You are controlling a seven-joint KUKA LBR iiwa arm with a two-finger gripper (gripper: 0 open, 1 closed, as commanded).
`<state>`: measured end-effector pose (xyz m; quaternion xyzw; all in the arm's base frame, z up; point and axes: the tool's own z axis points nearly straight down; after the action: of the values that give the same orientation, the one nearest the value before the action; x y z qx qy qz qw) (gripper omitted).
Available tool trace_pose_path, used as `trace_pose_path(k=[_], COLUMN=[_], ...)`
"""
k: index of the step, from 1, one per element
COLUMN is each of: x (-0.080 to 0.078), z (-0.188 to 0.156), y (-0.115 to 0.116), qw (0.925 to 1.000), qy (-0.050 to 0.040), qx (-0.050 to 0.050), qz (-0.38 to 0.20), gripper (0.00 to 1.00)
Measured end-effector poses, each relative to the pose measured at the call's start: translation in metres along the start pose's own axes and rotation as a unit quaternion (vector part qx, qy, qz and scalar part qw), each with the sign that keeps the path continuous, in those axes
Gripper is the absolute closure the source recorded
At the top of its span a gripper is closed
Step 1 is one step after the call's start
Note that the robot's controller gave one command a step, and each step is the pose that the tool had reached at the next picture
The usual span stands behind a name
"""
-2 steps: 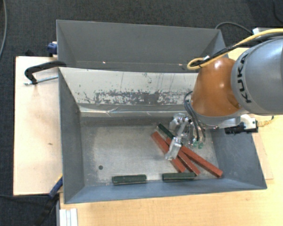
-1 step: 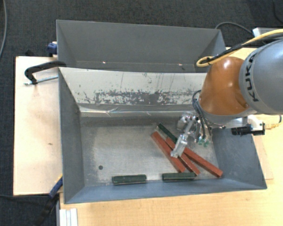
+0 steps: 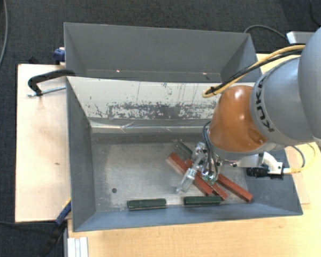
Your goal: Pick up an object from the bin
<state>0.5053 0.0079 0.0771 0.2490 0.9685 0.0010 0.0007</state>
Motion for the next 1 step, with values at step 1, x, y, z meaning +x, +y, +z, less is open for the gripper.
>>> trace_pose_path(k=[1], x=[-0.0192], z=[0.0059], y=[0.0042], qw=[0.9986], qy=[-0.0004], qx=[-0.001], qz=[0.053], gripper=[1.0])
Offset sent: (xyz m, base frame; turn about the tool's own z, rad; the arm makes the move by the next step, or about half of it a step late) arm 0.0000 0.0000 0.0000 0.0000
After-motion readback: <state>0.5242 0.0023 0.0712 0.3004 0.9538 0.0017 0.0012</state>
